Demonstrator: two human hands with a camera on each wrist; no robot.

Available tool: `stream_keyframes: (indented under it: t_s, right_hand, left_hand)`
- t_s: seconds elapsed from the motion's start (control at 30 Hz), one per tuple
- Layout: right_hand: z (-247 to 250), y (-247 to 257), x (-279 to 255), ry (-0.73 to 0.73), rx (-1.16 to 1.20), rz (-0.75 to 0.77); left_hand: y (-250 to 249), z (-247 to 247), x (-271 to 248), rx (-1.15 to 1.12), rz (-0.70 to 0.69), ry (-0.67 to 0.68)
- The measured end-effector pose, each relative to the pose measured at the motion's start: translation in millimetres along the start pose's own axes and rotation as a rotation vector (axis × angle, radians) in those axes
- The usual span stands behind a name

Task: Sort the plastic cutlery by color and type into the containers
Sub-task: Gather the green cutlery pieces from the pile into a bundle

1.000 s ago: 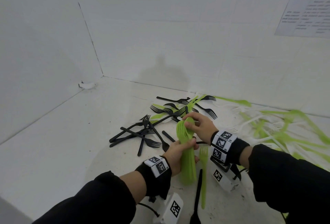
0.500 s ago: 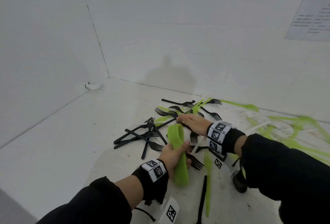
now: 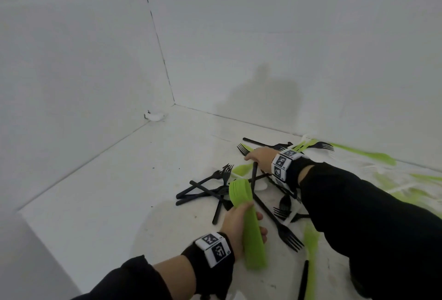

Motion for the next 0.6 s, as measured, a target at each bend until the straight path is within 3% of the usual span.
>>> stream_keyframes:
  t_s: [0.17,0.33,0.43,0.6]
  right_hand:
    - [-13,12,9,0.031,-0.211,0.082]
    - [-7,1,5,0.003,-0.167,0.045]
    - [24,-11,-4,-0.171,0.119,-0.027]
    - [63,-52,-36,-0.454,0.929,-0.269]
  left_hand:
    - [5,-4,-2,-0.026,0.021,0.025]
    - [5,1,3,-0.045,0.013,-0.005]
    - [4,1,4,-0.074,0.013,-0.013]
    - [2,-5,1,-0.079,-0.004,0.000]
Point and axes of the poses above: each hand's wrist, its own x-axis towards the middle knuckle, its own z-axis out of the back of the hand, y = z × x, the point moved 10 cm from there along x, towards the middle knuckle, and after that the axes turned 13 degrees about -y, right-handed, at the moved point
